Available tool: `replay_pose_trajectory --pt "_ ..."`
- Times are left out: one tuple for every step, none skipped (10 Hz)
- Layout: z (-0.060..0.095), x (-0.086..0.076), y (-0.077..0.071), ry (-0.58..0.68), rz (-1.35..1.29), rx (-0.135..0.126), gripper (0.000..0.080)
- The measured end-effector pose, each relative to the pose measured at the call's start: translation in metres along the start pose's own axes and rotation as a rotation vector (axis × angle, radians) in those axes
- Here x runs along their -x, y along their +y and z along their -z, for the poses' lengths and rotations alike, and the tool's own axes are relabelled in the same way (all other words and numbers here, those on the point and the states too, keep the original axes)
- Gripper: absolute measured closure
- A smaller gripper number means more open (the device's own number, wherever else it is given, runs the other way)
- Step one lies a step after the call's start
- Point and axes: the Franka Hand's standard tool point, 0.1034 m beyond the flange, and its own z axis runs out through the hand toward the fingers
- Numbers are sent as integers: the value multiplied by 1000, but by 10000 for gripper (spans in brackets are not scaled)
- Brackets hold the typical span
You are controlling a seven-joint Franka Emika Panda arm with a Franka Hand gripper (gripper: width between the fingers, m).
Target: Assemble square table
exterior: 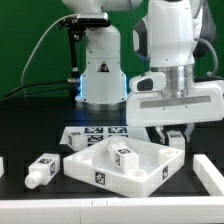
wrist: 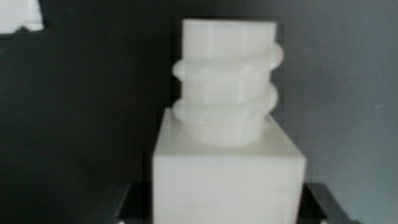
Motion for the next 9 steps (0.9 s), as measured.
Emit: replay_pose_trajectory --pt "0 0 0 0 1 0 518" --pt "0 0 0 0 2 0 341" --pt "0 0 0 0 5 0 197" --pt "6 0 4 -27 12 3 197" --pt "28 -9 12 -52 3 1 164" --pt "47 -20 21 -49 -17 -3 152" --pt "58 -30 29 -43 -11 -7 152" --pt "63 -39 37 -34 -19 -10 151" --pt "58 -34 33 -44 -13 -9 151"
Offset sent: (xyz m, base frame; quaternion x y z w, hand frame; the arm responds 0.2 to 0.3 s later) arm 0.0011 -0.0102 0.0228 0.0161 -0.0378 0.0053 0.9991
